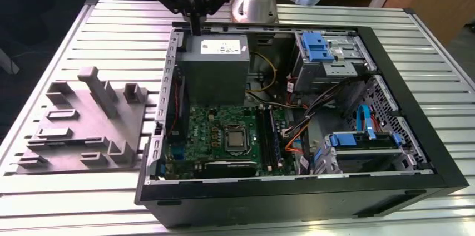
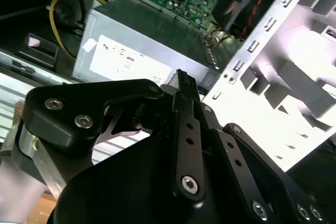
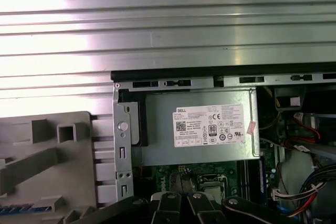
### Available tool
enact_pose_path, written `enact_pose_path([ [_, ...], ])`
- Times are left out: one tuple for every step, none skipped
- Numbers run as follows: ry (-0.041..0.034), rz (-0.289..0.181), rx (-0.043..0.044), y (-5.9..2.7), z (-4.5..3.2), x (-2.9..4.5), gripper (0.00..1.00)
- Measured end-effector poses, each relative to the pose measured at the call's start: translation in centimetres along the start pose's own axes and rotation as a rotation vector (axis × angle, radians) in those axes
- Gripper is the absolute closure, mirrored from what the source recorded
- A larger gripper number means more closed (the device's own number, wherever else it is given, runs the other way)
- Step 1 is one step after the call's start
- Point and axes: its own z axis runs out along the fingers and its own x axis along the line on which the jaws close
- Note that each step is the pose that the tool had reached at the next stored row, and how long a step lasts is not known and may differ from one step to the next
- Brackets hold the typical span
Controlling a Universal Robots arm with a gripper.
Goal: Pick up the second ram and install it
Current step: 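Reach for the second ram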
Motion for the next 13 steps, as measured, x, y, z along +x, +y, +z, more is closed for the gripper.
enact_pose_path([
  [0.0, 0.0, 0.0, -0.01, 0.0, 0.2, 0.9],
  [0.0, 0.0, 0.0, -0.03, 0.0, 0.42, 0.9],
  [0.0, 0.0, -0.0001, -0.04, 0.0, 0.63, 0.9],
  [0.0, 0.0, 0.0, -0.06, 0.0, 0.84, 0.9],
  [0.0, 0.0, 0.0, -0.07, -0.01, 1.06, 0.9],
  [0.0, 0.0, 0.0, -0.09, -0.01, 1.29, 0.9],
  [0.0, 0.0, 0.0, -0.11, -0.01, 1.53, 0.9],
  [0.0, 0.0, 0.0, -0.12, -0.02, 1.77, 0.9],
  [0.0, 0.0, 0.0, -0.14, -0.02, 2.01, 0.9],
  [-0.0001, 0.0, -0.0001, -0.16, -0.03, 2.25, 0.9],
  [-0.0001, 0.0, -0.0001, -0.17, -0.03, 2.5, 0.9],
  [-0.0002, 0.0, -0.0001, -0.2, -0.03, 2.79, 0.9],
  [-0.0001, 0.0, 0.0, -0.22, -0.03, 3.08, 0.9],
])
